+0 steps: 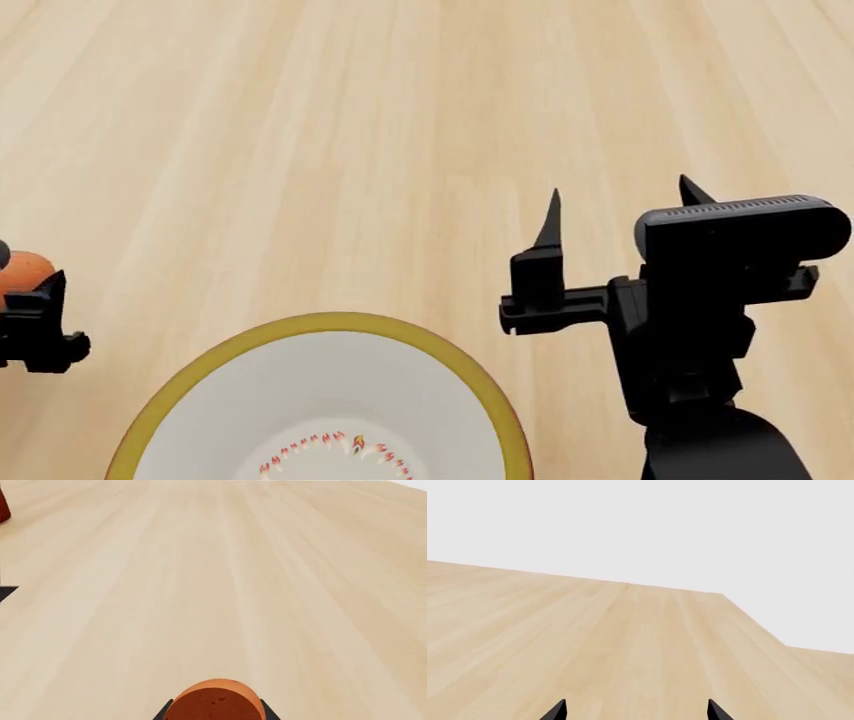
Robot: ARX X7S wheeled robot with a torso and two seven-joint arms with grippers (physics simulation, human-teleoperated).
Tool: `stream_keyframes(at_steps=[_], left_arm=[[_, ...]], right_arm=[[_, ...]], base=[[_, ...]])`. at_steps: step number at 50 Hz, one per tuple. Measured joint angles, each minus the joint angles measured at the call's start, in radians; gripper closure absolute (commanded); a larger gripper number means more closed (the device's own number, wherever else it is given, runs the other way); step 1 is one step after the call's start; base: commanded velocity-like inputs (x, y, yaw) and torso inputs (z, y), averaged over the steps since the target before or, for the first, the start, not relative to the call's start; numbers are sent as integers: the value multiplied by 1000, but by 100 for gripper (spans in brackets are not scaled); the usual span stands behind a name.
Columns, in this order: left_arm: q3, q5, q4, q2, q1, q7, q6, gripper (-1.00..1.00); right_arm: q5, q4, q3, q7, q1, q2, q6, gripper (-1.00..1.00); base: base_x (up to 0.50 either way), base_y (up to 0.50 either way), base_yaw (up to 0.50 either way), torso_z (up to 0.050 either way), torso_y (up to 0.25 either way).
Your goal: Place the eggs and milk next to the bowl.
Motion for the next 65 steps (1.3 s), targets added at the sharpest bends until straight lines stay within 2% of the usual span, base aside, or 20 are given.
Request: stream_keyframes(at_steps=[14,39,65], left_arm=[[29,-23,55,-112,66,140,22,100],[-46,-125,208,-276,276,361,101,100],[-151,-173,359,-366,550,508,219,100]], right_arm=[[3,6,-4,-3,1,0,-10,-100],[10,1,-14,-1,10,1,-6,-100],[16,0,-23,3,15,0,-9,-100]], base=[[0,0,0,0,0],[0,0,0,0,0],[0,0,0,0,0]])
